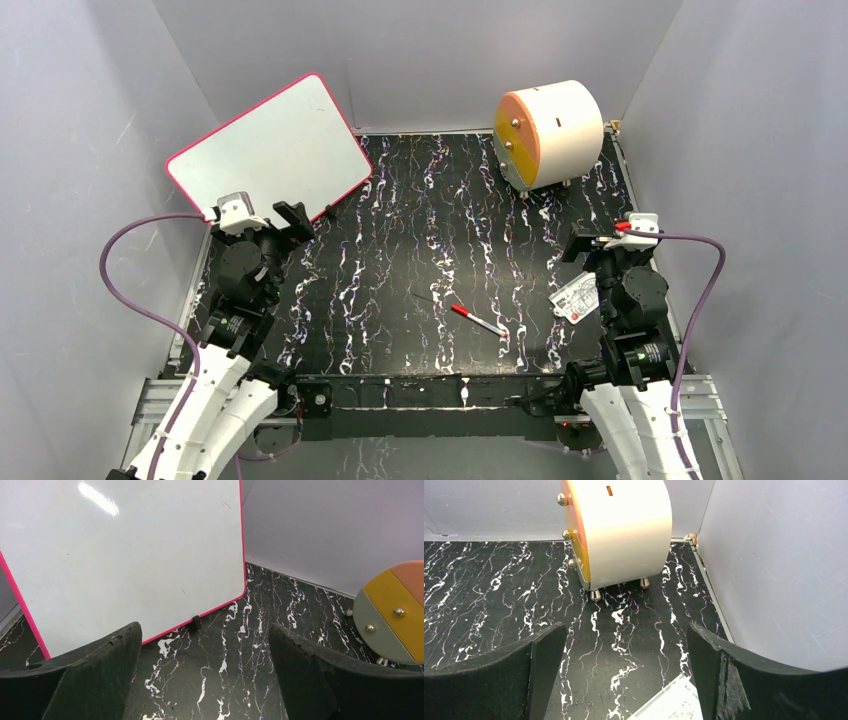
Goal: Write a sentence on the whiteboard
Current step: Move the whiteboard stand to the center of the board.
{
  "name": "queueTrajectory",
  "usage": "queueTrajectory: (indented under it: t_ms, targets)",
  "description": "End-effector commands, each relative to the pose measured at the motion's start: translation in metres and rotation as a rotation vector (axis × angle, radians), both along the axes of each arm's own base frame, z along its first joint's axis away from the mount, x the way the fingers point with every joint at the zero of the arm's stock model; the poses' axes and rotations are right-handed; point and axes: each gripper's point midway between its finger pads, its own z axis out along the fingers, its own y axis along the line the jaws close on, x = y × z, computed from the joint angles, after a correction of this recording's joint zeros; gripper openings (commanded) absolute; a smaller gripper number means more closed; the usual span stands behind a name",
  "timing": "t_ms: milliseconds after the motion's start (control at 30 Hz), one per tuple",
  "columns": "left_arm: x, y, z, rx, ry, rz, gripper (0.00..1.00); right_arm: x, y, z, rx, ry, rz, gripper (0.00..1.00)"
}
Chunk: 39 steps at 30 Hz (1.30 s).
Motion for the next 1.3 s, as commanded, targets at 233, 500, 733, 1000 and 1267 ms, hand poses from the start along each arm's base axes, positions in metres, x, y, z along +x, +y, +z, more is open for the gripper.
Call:
queueTrajectory:
  t_ms: [233,500,733,1000,1267]
  targets:
    - [0.013,-0.019,-0.002,-0.037,0.019,-0.079,0.95,-0.003,-0.002,0.023,0.029,-0.089,-0.006,0.99]
    - [0.028,-0.026,-0.043,-0.041,0.238,-0.059,0.95,-0.011,0.001,0.03,0.051,-0.114,0.014,0.99]
    - [0.035,-0.021,-0.115,-0.058,0.489,0.052,0.95,-0.019,0.004,0.038,0.061,-0.157,0.041,0.99]
    - [0.043,0.022,-0.176,-0.182,0.679,0.324,0.93,-0.023,0.007,0.042,0.07,-0.181,0.063,0.99]
    - [0.055,0.042,-0.202,-0.222,0.695,0.429,0.84,-0.027,0.007,0.046,0.074,-0.206,0.067,0.99]
